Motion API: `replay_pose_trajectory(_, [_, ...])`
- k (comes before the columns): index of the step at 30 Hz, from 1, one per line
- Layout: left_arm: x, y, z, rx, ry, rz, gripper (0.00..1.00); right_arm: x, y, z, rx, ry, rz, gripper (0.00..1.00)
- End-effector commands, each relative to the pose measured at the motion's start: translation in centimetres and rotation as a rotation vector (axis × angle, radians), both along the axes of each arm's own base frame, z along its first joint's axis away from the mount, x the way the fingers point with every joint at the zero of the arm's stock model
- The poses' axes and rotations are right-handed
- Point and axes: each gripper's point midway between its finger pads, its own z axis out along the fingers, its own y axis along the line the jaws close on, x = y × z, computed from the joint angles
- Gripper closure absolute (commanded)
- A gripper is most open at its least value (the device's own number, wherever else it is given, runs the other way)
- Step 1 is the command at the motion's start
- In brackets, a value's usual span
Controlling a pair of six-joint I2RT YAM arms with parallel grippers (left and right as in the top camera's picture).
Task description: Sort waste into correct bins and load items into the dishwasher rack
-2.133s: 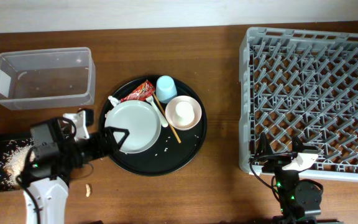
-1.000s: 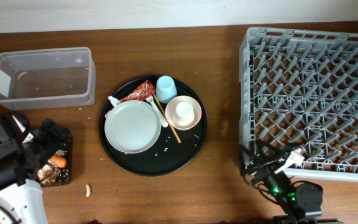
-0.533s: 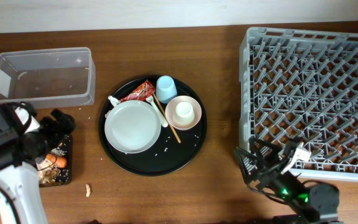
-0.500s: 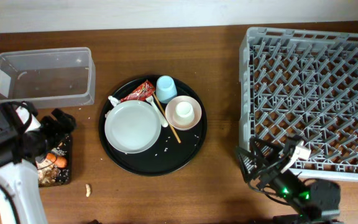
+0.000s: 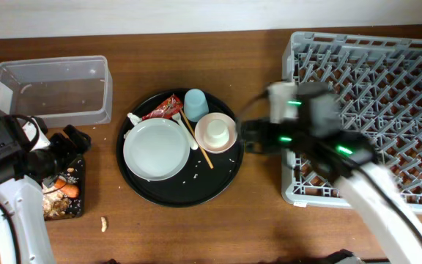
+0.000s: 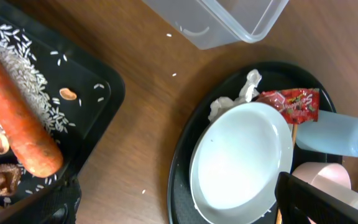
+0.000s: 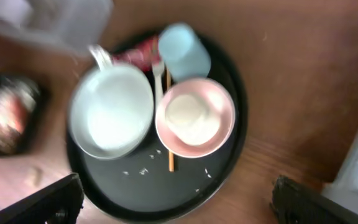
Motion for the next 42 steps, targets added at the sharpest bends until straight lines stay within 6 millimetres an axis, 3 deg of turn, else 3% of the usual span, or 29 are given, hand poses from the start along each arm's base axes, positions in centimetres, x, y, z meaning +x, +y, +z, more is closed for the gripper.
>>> replay_pose_trajectory(1, [0.4, 0.2, 0.7, 0.014, -0.022, -0.014, 0.01, 2.4, 2.3, -3.7, -0.24, -0.021, -0.029, 0.01])
replay_pose_trajectory(6, [0.4, 0.2, 0.7, 0.013, -0.022, -0.014, 0.01, 5.3, 5.2, -7.8, -0.271, -0.022, -0.046, 0.01])
replay_pose_trajectory(14, [0.4, 0.2, 0.7, 0.013, -0.022, -0.014, 0.01, 7.6, 6.8, -9.2, -0.254, -0.075, -0.035, 0.01])
replay_pose_trajectory(19, [0.4, 0.2, 0.7, 0.014, -0.022, -0.014, 0.01, 6.8, 7.8, -12.5, -0.291, -0.013, 0.003, 0.01])
replay_pose_trajectory(29, [0.4, 0.2, 0.7, 0.014, -0.022, -0.014, 0.0, 5.7, 7.4, -14.2, -0.333, 0.046, 0.013, 0.01])
replay_pose_trajectory(42, [0.4, 0.2, 0.7, 0.014, -0.022, -0.014, 0.01, 6.0, 7.7, -16.1, -0.347, 0.063, 0.015, 0.01])
